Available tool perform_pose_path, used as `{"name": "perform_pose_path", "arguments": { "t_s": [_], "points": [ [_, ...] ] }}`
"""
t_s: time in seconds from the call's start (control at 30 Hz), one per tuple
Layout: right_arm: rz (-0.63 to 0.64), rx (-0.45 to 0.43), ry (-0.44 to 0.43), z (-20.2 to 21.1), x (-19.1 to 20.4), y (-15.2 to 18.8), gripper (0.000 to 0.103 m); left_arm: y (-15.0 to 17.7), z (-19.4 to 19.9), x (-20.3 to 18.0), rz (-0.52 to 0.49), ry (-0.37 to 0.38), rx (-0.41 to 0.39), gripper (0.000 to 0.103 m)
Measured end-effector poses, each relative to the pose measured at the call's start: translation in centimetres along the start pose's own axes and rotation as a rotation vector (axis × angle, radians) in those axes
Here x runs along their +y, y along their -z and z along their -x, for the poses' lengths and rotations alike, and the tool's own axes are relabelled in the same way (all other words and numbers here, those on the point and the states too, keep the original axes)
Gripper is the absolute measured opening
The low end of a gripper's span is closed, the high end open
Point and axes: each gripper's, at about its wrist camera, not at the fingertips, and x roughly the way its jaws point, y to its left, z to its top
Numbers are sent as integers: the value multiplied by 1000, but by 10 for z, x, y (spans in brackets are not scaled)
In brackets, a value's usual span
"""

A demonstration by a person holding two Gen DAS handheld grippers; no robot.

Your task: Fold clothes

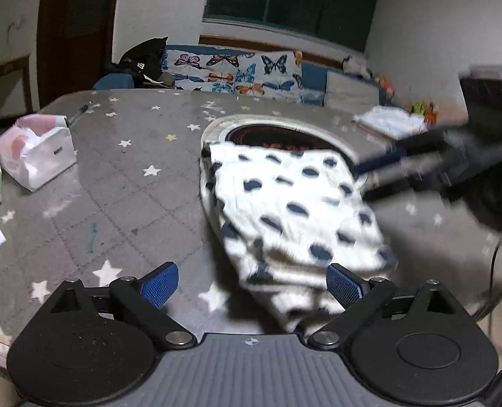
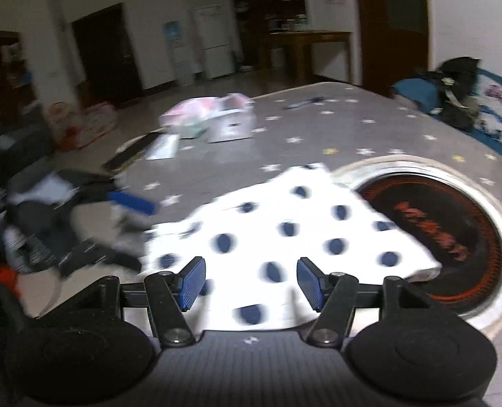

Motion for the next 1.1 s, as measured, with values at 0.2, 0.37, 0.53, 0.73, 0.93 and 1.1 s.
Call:
{"name": "perform_pose_path", "arguments": {
  "t_s": [0.2,0.37,0.53,0.73,0.93,1.1],
  "points": [
    [-81,-16,49,-7,-22,0,62,10,-7,-10,-89,-19,31,96],
    [-69,-9,58,-10,-20,0,70,13,-9,-10,-118,-16,40,97],
    [-87,-17,76,-14,-23,-4,74,18,-12,-11,-146,-41,52,97],
    [-96,-12,100,-23,-26,-6,74,18,-13,-7,-147,-77,41,97],
    [-96,-6,132,-30,-30,-5,76,11,-19,8,-116,-138,31,97],
    [-132,-19,172,-30,-41,-7,77,6,-25,21,-90,-190,22,97]
  ]
}}
